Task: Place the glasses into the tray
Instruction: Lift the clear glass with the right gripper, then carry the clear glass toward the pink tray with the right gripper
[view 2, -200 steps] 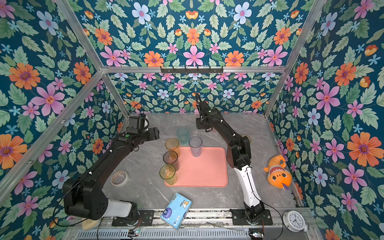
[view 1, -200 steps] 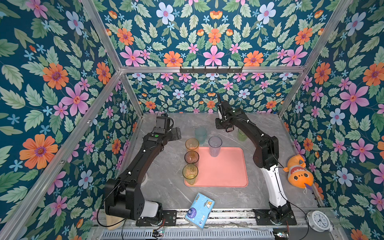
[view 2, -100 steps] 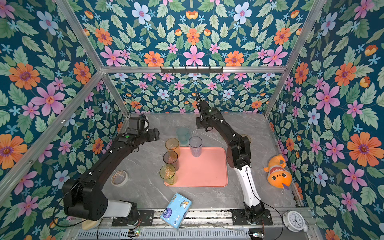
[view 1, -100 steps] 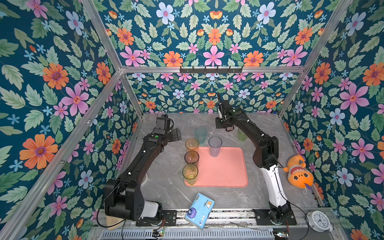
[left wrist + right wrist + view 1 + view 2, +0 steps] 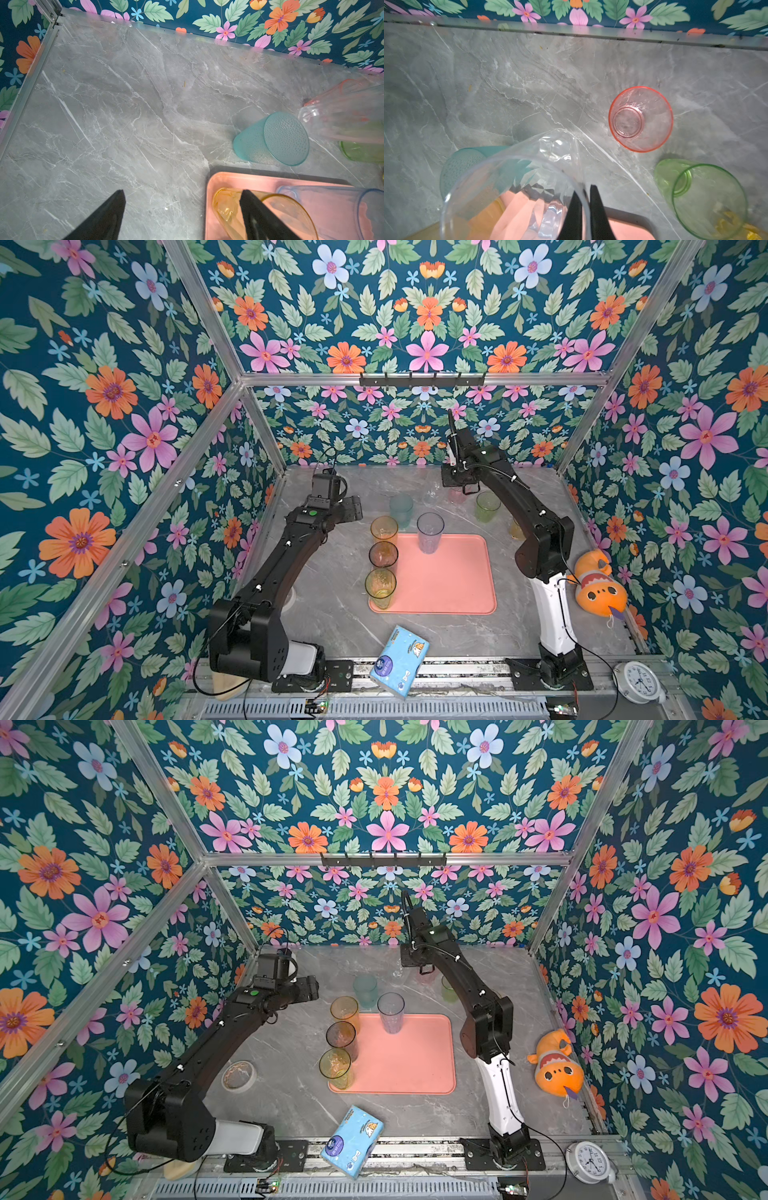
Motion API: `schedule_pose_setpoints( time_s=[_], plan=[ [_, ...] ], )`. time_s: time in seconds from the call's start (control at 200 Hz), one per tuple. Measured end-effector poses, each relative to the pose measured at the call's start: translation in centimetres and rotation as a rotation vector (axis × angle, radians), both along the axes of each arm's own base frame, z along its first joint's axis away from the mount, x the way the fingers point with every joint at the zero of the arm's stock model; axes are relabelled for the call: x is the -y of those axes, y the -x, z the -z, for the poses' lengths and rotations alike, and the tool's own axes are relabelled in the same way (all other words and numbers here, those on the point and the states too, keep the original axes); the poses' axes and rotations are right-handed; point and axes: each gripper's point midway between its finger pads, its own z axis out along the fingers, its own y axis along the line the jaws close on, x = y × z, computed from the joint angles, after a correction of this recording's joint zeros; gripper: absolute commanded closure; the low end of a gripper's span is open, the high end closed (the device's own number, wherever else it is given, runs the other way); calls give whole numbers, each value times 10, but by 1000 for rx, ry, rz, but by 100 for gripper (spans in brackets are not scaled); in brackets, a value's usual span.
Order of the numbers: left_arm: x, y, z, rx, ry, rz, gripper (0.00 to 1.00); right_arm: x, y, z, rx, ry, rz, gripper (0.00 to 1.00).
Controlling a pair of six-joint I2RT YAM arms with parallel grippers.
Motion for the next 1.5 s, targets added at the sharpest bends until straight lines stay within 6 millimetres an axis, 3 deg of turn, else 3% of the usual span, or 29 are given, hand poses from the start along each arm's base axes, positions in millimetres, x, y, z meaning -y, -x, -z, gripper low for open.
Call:
schedule_pose_setpoints(
  time_s=[0.385, 0.79, 1.135, 1.335, 1.5],
  plan=[
    [-16, -4, -12, 48, -47, -80, 7, 26, 39, -72, 71, 23, -9, 100],
    [-23, -13, -14, 86, -41, -132, 4, 73, 104, -105, 42, 112, 18, 100],
    [-22, -15, -16, 105, -26, -139, 1, 99, 167, -92, -14, 104, 48, 100],
    [-31, -10, -29, 145, -37, -165, 1, 105, 201, -59, -103, 92, 30, 100],
    [-33, -8, -28, 144, -39, -168, 1, 102, 220, -38, -148, 94, 16, 100]
  ],
)
